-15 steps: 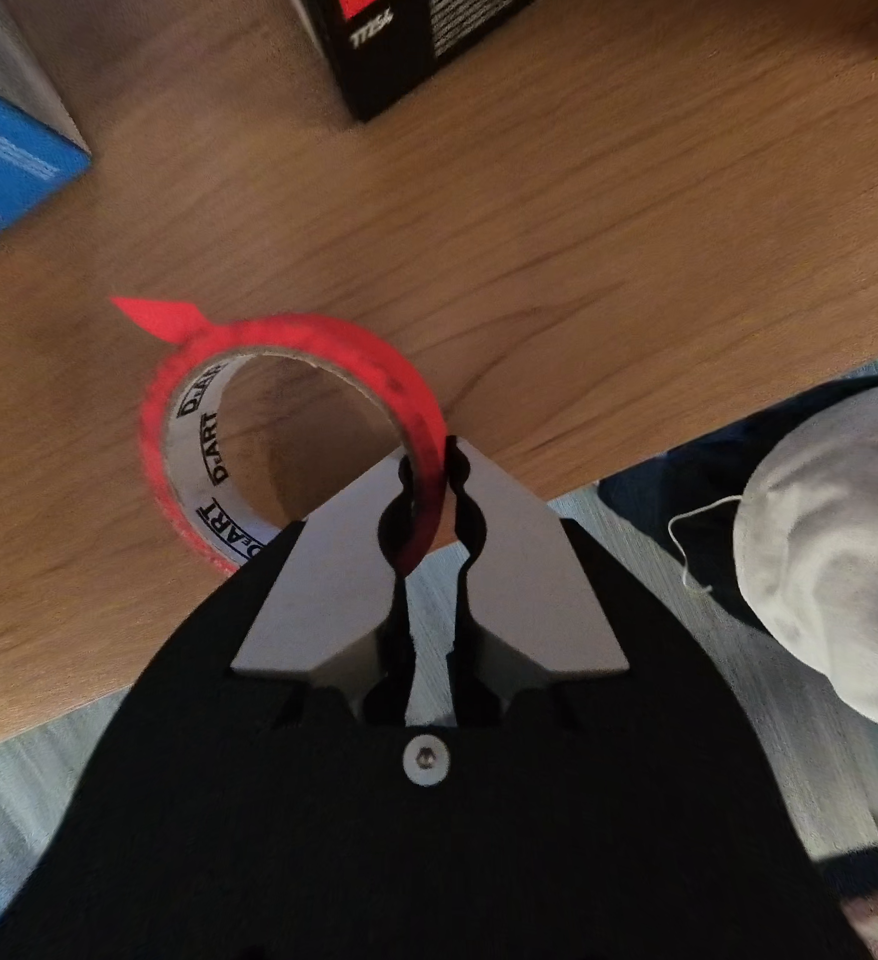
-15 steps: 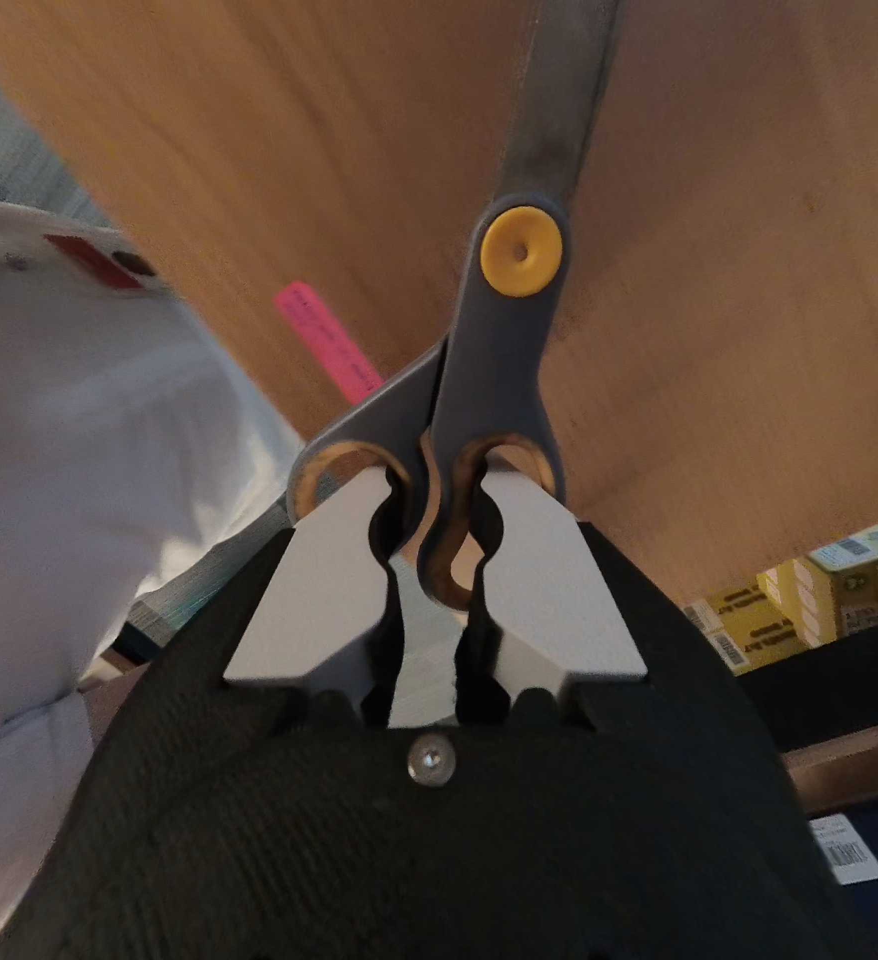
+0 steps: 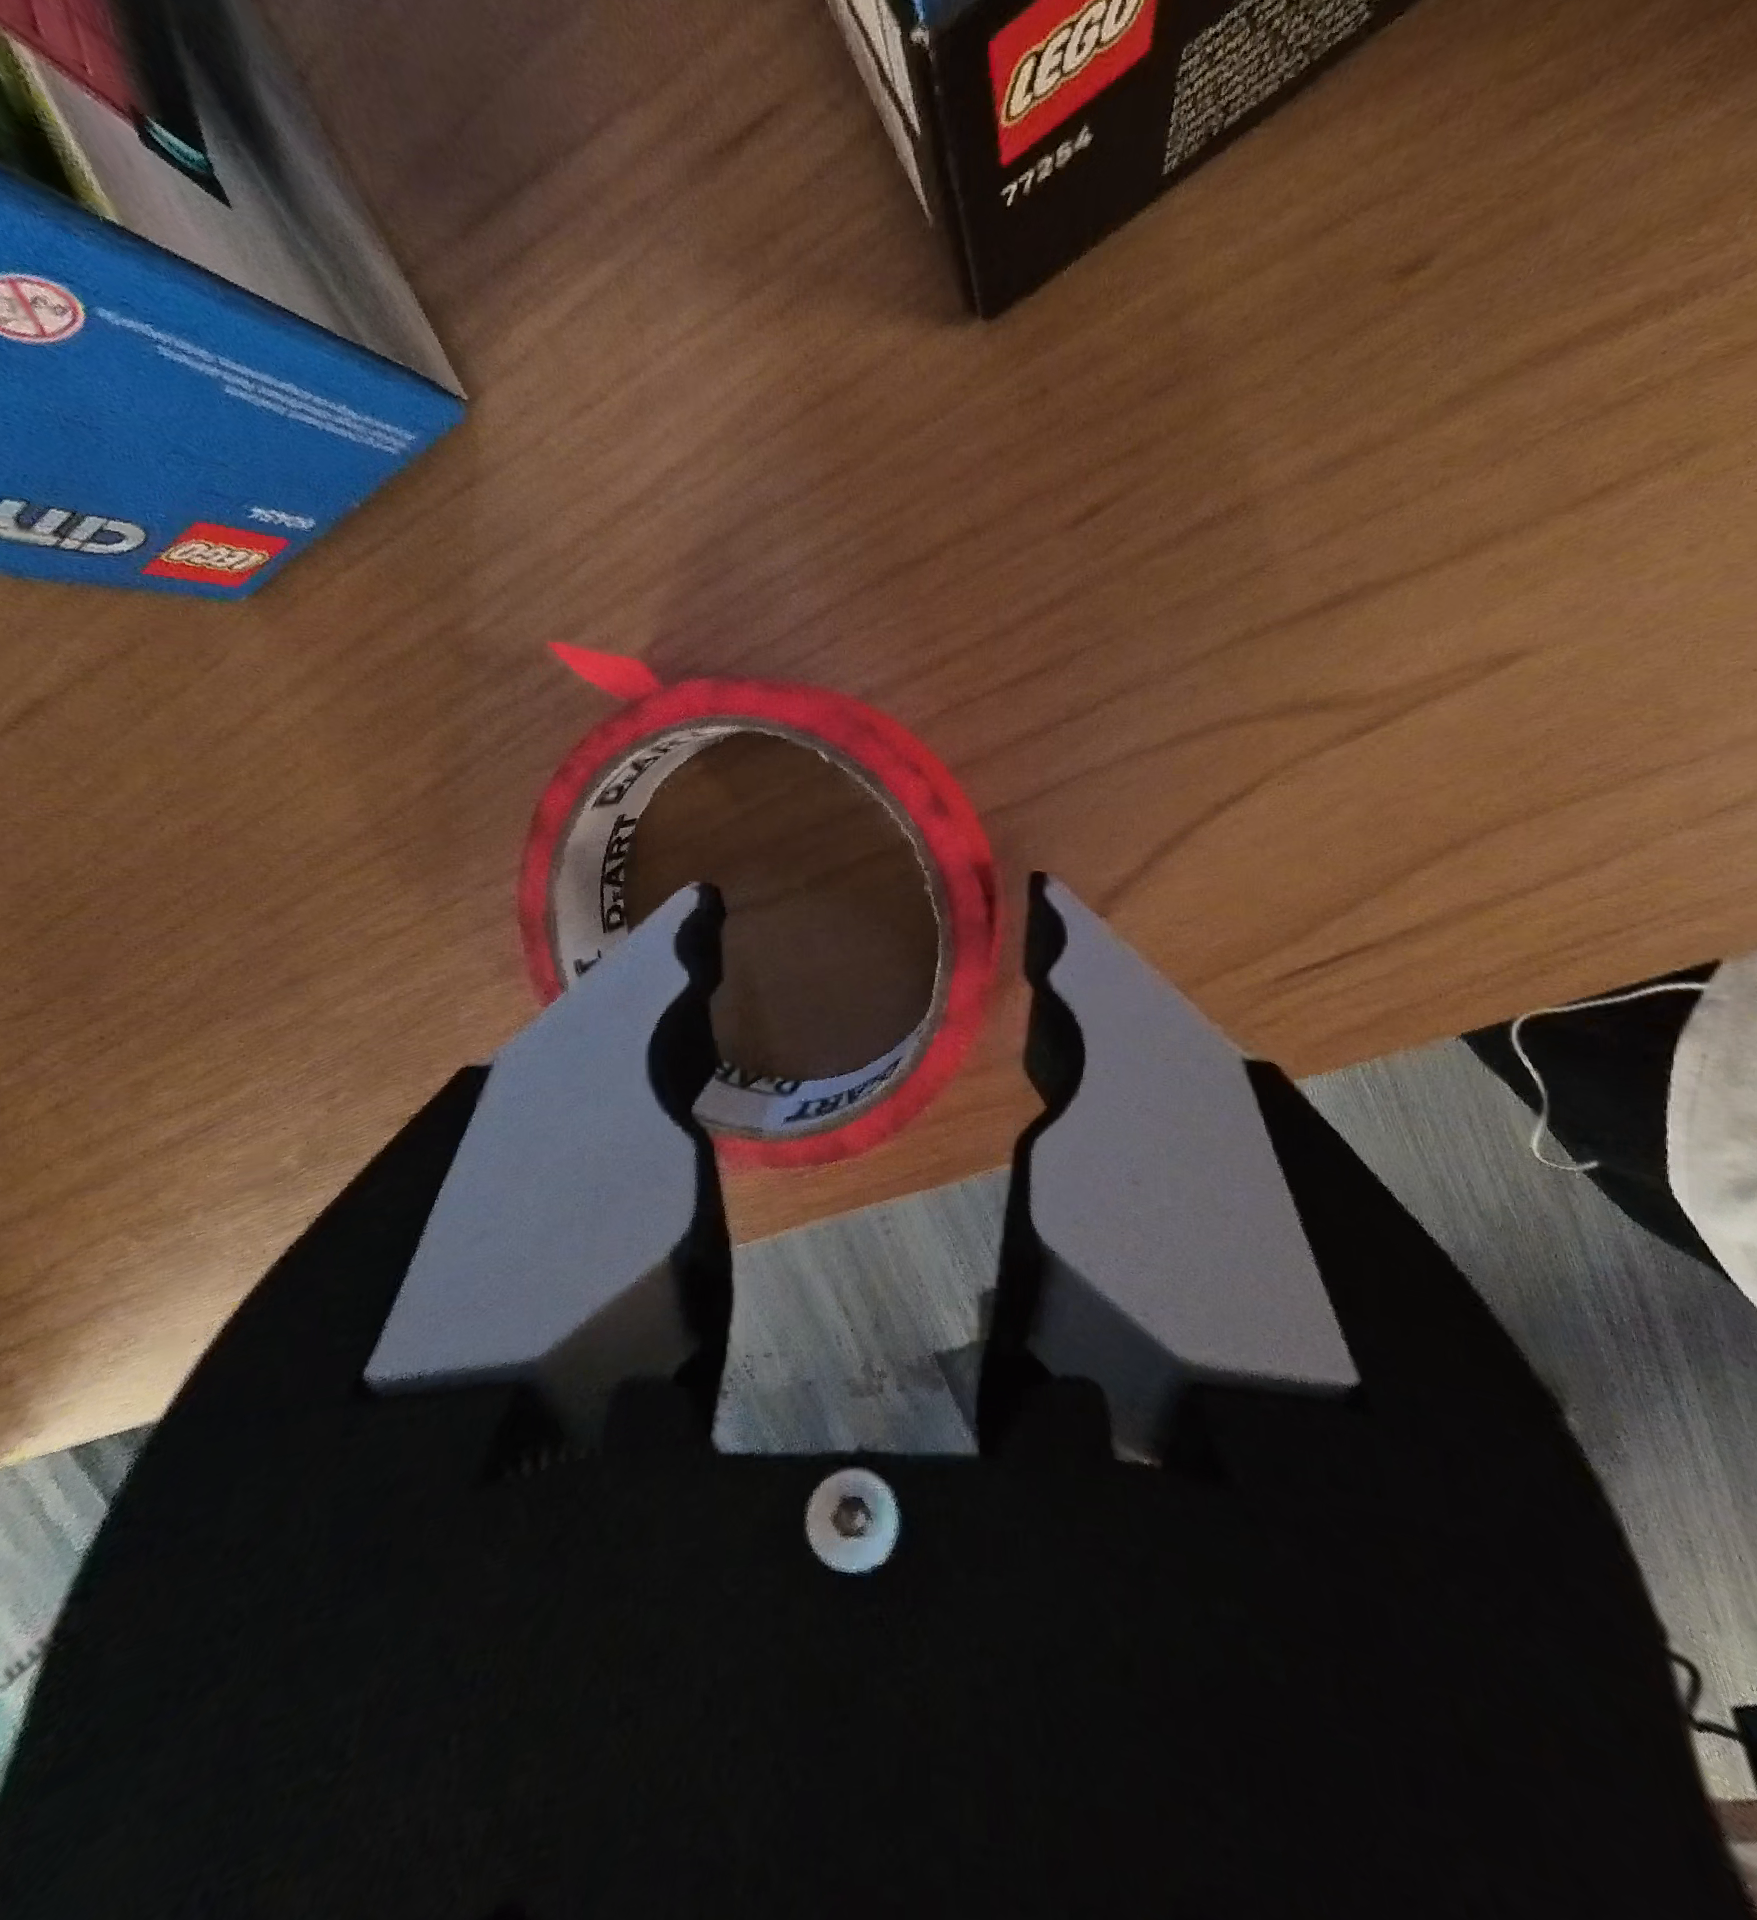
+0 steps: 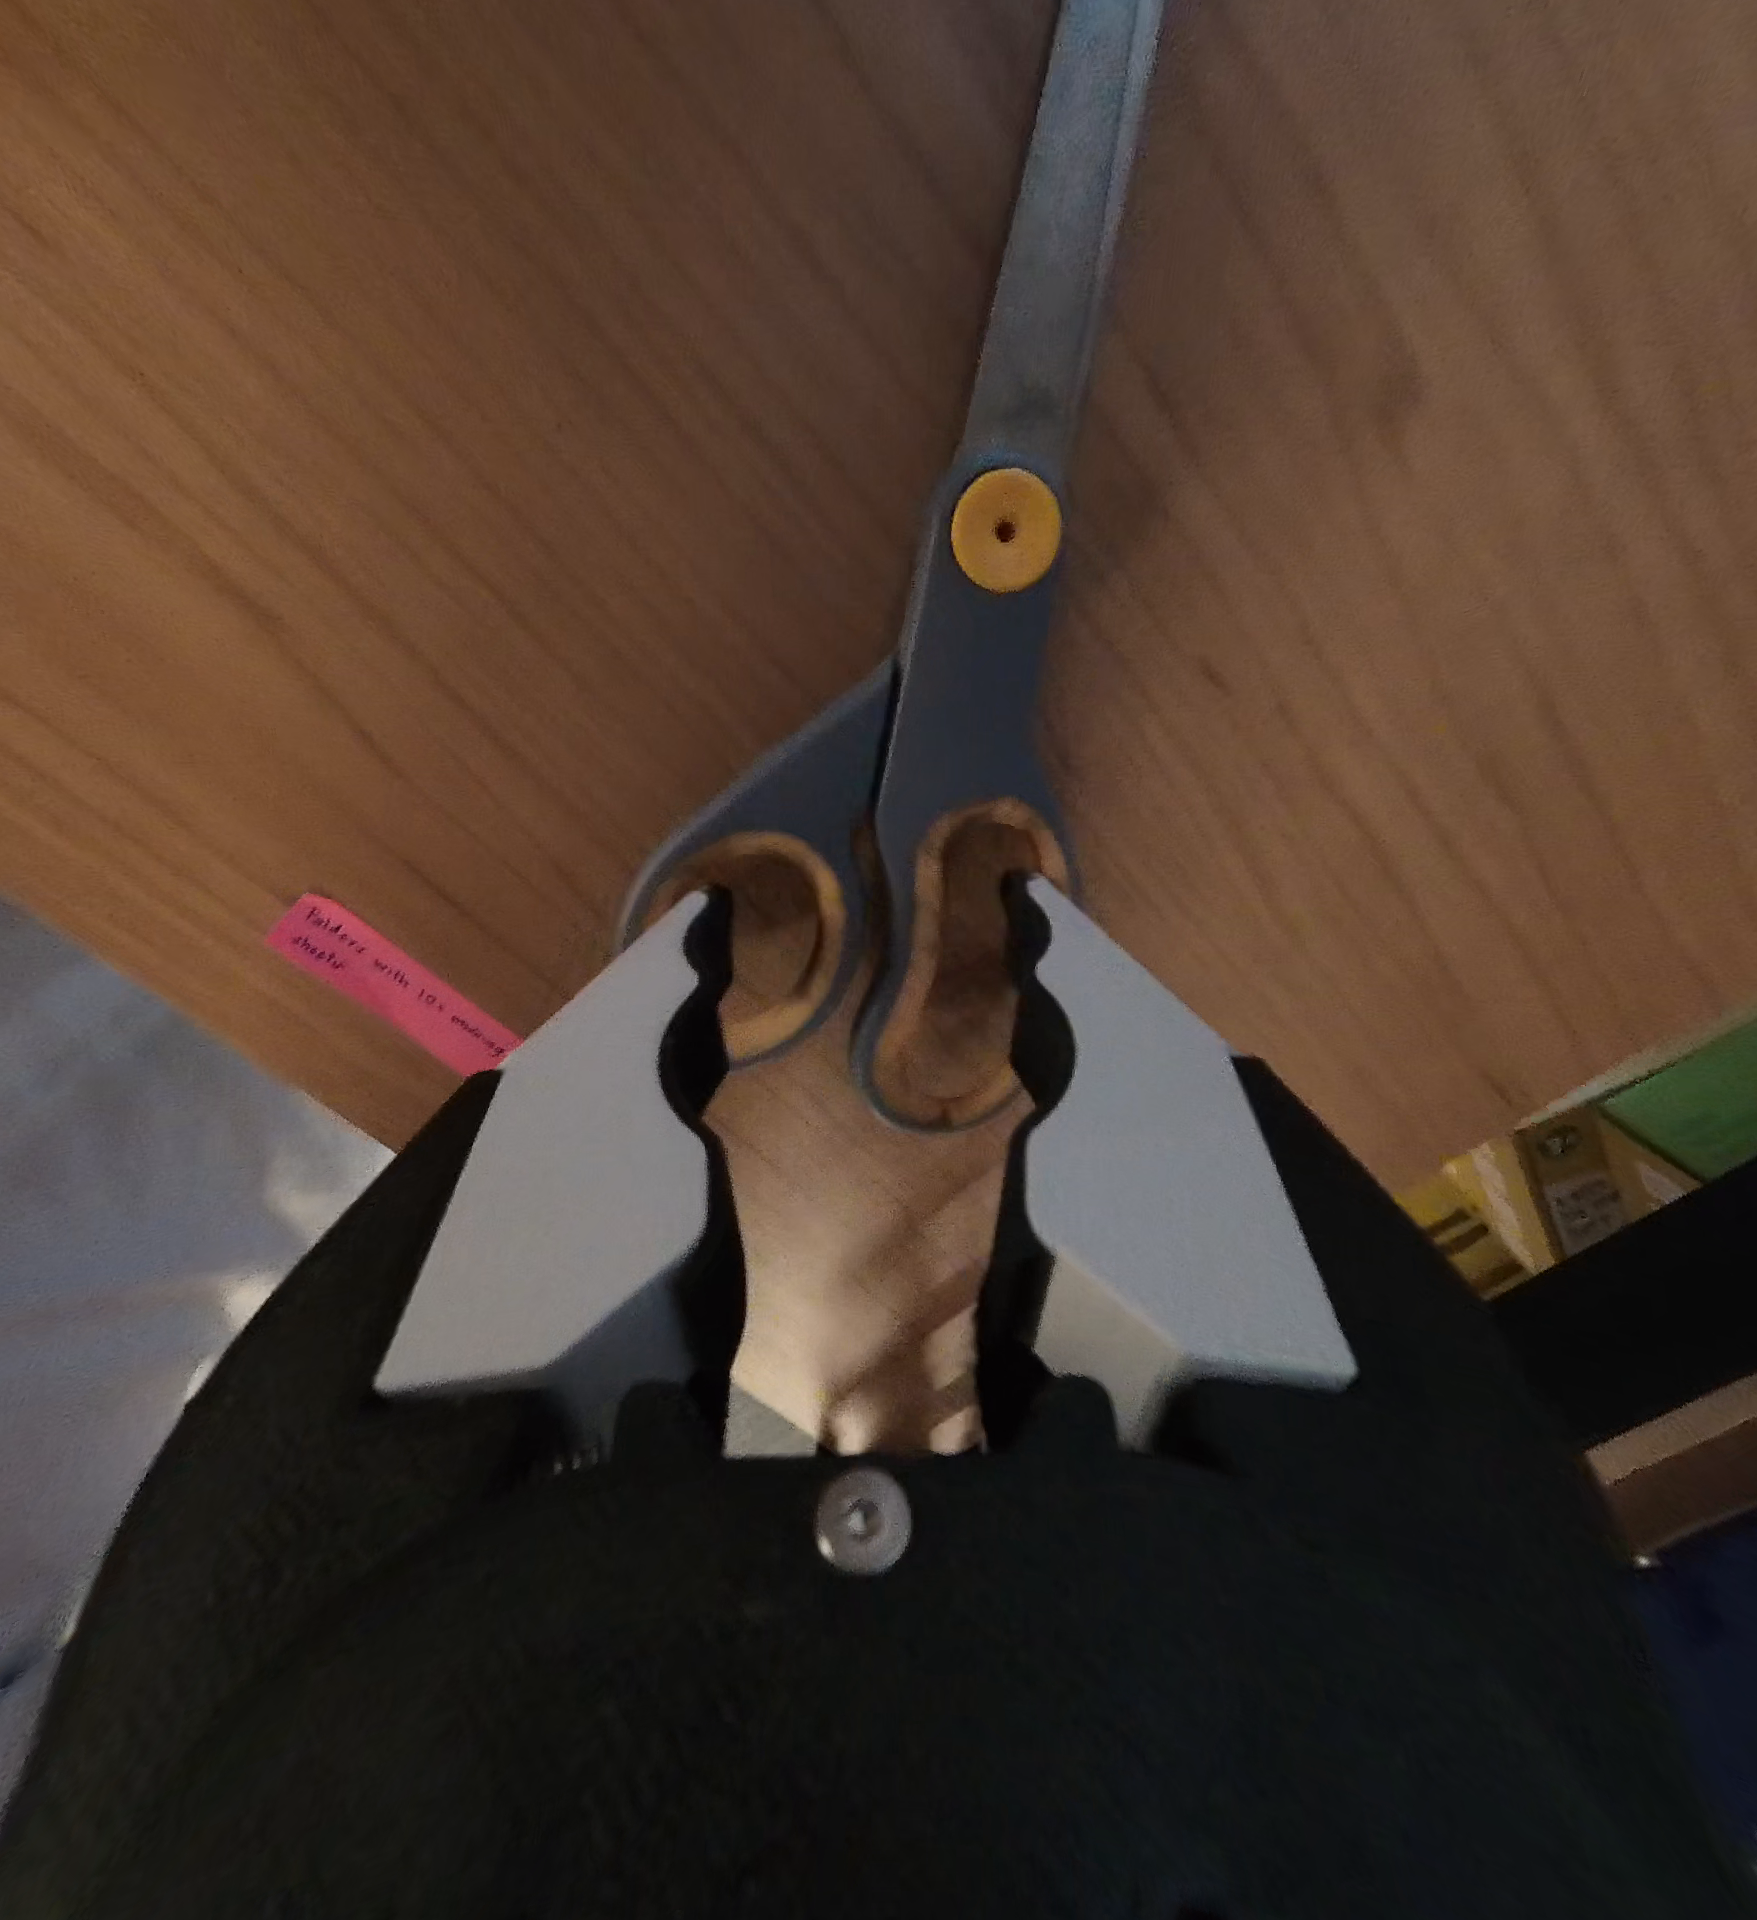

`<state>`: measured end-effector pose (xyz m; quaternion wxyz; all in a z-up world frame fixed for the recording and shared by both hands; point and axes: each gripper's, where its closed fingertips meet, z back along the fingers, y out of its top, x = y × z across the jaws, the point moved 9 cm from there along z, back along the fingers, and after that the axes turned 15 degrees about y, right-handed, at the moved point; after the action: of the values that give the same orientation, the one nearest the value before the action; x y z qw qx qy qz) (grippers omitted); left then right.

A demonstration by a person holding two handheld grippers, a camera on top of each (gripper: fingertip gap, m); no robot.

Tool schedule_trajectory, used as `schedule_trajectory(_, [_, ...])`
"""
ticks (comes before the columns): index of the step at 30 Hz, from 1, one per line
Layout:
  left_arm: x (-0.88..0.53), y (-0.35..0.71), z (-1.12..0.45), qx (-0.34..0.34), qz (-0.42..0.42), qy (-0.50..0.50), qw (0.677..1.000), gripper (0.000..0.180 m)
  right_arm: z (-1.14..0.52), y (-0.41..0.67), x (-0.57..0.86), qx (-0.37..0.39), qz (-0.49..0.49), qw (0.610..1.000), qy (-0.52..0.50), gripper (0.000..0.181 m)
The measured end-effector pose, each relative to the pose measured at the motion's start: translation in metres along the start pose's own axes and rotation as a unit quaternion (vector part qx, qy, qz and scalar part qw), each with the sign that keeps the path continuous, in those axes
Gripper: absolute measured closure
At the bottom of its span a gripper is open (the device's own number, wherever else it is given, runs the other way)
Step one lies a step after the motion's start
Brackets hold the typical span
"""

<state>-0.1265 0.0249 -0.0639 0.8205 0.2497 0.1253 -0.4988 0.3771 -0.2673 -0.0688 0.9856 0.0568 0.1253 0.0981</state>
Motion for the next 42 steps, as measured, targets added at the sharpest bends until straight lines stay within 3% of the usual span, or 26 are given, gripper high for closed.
schedule_trajectory(2, [-0.004, -0.006, 0.007, 0.004, 0.006, 0.011, 1.0, 0.119, 0.008, -0.001, -0.004, 0.028, 0.011, 1.0, -0.008, 0.116])
schedule_trajectory(5, [-0.014, -0.017, 0.026, 0.026, 0.027, 0.035, 0.999, 0.115, 0.042, -0.005, -0.02, 0.096, 0.027, 0.992, -0.072, 0.116])
schedule_trajectory(8, [-0.016, -0.016, 0.046, 0.09, 0.036, 0.023, 0.995, 0.12, 0.096, 0.013, -0.064, 0.261, 0.163, 0.94, -0.149, 0.116])
schedule_trajectory(10, [-0.012, -0.011, 0.054, 0.121, 0.036, 0.008, 0.992, 0.118, 0.126, 0.031, -0.114, 0.391, 0.325, 0.848, -0.151, 0.1])
schedule_trajectory(12, [-0.006, 0.003, 0.069, 0.176, 0.042, 0.017, 0.983, 0.118, 0.14, 0.038, -0.164, 0.499, 0.477, 0.706, -0.159, 0.087])
schedule_trajectory(13, [0.002, 0.013, 0.082, 0.22, 0.036, 0.012, 0.975, 0.116, 0.141, 0.042, -0.184, 0.523, 0.543, 0.628, -0.192, 0.087])
schedule_trajectory(14, [0.012, 0.023, 0.098, 0.271, 0.022, 0.007, 0.962, 0.114, 0.14, 0.049, -0.197, 0.514, 0.578, 0.585, -0.243, 0.089])
schedule_trajectory(15, [0.023, 0.032, 0.115, 0.317, 0.005, 0.008, 0.948, 0.113, 0.135, 0.061, -0.205, 0.474, 0.598, 0.582, -0.281, 0.089])
schedule_trajectory(19, [0.064, 0.065, 0.178, 0.454, -0.054, 0.08, 0.886, 0.114, 0.122, 0.108, -0.21, 0.352, 0.619, 0.641, -0.287, 0.085])
schedule_trajectory(23, [0.109, 0.085, 0.222, 0.568, -0.113, 0.163, 0.799, 0.133, 0.114, 0.126, -0.209, 0.271, 0.618, 0.654, -0.34, 0.086])
schedule_trajectory(30, [0.158, 0.111, 0.245, 0.585, -0.23, 0.263, 0.732, 0.144, 0.093, 0.13, -0.216, 0.216, 0.621, 0.653, -0.376, 0.086])
schedule_trajectory(33, [0.161, 0.122, 0.249, 0.578, -0.257, 0.281, 0.721, 0.152, 0.091, 0.131, -0.216, 0.205, 0.614, 0.669, -0.366, 0.082])
schedule_trajectory(37, [0.162, 0.132, 0.246, 0.57, -0.281, 0.302, 0.71, 0.178, 0.088, 0.13, -0.216, 0.193, 0.618, 0.659, -0.383, 0.082])
schedule_trajectory(42, [0.164, 0.131, 0.246, 0.574, -0.27, 0.285, 0.719, 0.18, 0.085, 0.128, -0.213, 0.203, 0.625, 0.651, -0.38, 0.081])
